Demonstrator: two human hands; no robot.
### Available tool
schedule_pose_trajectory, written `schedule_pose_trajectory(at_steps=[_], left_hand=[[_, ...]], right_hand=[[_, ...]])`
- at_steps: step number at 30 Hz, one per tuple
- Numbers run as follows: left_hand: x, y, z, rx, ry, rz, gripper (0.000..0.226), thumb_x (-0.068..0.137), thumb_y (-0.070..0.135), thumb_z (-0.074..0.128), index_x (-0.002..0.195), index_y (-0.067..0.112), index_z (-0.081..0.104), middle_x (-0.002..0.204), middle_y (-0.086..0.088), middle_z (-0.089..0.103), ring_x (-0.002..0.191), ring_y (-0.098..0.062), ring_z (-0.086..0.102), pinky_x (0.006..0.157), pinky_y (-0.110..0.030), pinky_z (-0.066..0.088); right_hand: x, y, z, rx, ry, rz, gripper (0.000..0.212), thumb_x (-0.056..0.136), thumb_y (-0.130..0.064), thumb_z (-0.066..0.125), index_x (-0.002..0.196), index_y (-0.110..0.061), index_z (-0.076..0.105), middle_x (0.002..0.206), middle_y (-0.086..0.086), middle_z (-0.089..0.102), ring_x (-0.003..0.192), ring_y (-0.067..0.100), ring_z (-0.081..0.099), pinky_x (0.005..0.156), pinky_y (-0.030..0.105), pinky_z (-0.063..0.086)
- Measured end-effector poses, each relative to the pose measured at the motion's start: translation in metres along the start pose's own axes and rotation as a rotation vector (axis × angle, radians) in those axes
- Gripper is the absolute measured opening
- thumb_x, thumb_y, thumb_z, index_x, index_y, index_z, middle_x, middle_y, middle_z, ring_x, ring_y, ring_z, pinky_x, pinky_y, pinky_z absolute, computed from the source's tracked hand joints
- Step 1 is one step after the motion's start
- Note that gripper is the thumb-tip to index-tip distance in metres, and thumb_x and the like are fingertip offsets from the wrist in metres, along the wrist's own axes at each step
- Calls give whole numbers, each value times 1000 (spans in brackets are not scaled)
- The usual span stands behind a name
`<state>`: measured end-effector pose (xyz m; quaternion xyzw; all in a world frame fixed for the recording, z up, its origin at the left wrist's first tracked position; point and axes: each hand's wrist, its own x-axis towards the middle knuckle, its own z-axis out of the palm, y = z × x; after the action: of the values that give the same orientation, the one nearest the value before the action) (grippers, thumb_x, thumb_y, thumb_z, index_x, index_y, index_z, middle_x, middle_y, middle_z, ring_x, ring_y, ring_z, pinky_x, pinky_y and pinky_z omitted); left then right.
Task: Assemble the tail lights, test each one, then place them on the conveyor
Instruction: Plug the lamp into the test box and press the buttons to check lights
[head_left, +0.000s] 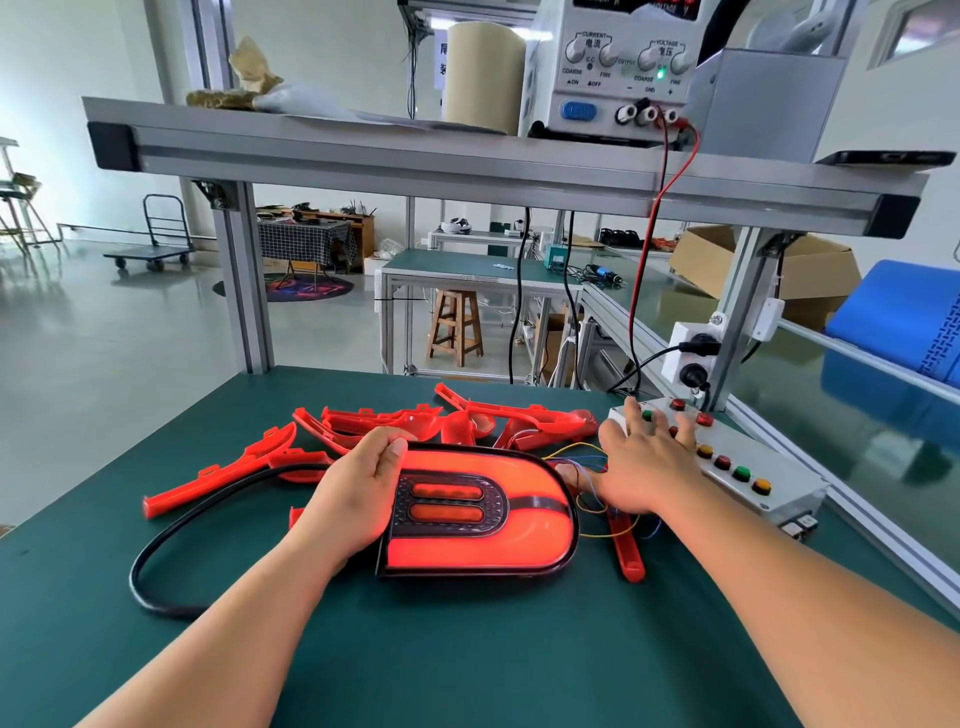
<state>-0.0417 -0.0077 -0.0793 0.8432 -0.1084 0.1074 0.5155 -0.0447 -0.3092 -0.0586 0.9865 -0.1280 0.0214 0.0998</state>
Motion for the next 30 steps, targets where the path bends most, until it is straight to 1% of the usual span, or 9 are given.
schedule_pose_trajectory(at_steps=[2, 6, 11, 15, 19, 22, 24, 27, 30], left_hand=[[0, 0, 0, 3, 0, 3, 20, 103, 30, 39, 103, 35, 58, 92, 13, 64, 88, -7, 56, 77, -27, 39], [-1, 0, 0, 9, 4, 14, 20, 103, 30, 40, 106, 32, 59, 93, 14, 62, 90, -10, 55, 76, -25, 36], [-1, 0, -1, 26, 6, 38, 20, 103, 29, 39, 106, 29, 59, 92, 16, 62, 88, -6, 54, 73, -23, 35], [0, -1, -1, 26, -3, 30, 20, 103, 30, 39, 105, 32, 59, 91, 15, 63, 87, -5, 55, 75, -27, 39], [-1, 0, -2, 26, -8, 27, 20, 103, 31, 38, 103, 34, 58, 90, 12, 63, 85, -1, 54, 73, -23, 41], [-3, 0, -2, -4, -19, 21, 21, 103, 33, 38, 105, 33, 59, 92, 0, 66, 89, -14, 58, 79, -29, 45], [-3, 0, -1, -14, -17, 23, 21, 103, 33, 38, 105, 32, 59, 93, -3, 66, 91, -18, 58, 77, -27, 44], [-3, 0, 0, -23, -19, 20, 20, 102, 33, 39, 103, 33, 59, 92, -1, 66, 90, -17, 58, 76, -25, 44], [-2, -1, -1, -22, -15, 20, 21, 102, 34, 39, 104, 33, 59, 91, 4, 65, 89, -11, 57, 75, -26, 43]], right_hand=[[-1, -2, -2, 18, 1, 4, 124, 50, -98, -2, 148, -28, 24, 163, 16, -4, 148, 42, 6, 113, 59, -1], [-1, -2, 0, 25, 9, 4, 121, 47, -97, -5, 142, -30, 28, 163, 17, -4, 147, 43, 6, 112, 60, 2], [-3, -2, 2, 41, 12, 1, 125, 42, -96, -12, 139, -29, 30, 163, 17, -6, 146, 45, 5, 110, 59, 3], [-3, -3, 2, 44, 0, 7, 116, 53, -97, -4, 142, -29, 28, 163, 17, -7, 147, 45, 2, 111, 60, 2], [-6, -3, 2, 57, -3, 21, 116, 52, -97, -3, 139, -28, 32, 163, 14, -7, 148, 42, 0, 110, 59, 2], [-12, -1, 1, 96, 34, 49, 112, 53, -99, 1, 133, -28, 35, 164, 11, -8, 149, 40, -1, 111, 60, 0], [-19, 3, 2, 88, 72, 97, 111, 57, -99, 5, 138, -29, 32, 164, 11, -9, 148, 41, -6, 112, 60, -3], [-33, 8, 7, 61, 104, 189, 101, 67, -95, 11, 144, -31, 28, 163, 11, -13, 146, 47, -9, 109, 61, -3], [-45, 11, 7, 69, 65, 254, 99, 67, -94, 7, 145, -36, 23, 162, 9, -20, 143, 53, -4, 108, 65, -5]])
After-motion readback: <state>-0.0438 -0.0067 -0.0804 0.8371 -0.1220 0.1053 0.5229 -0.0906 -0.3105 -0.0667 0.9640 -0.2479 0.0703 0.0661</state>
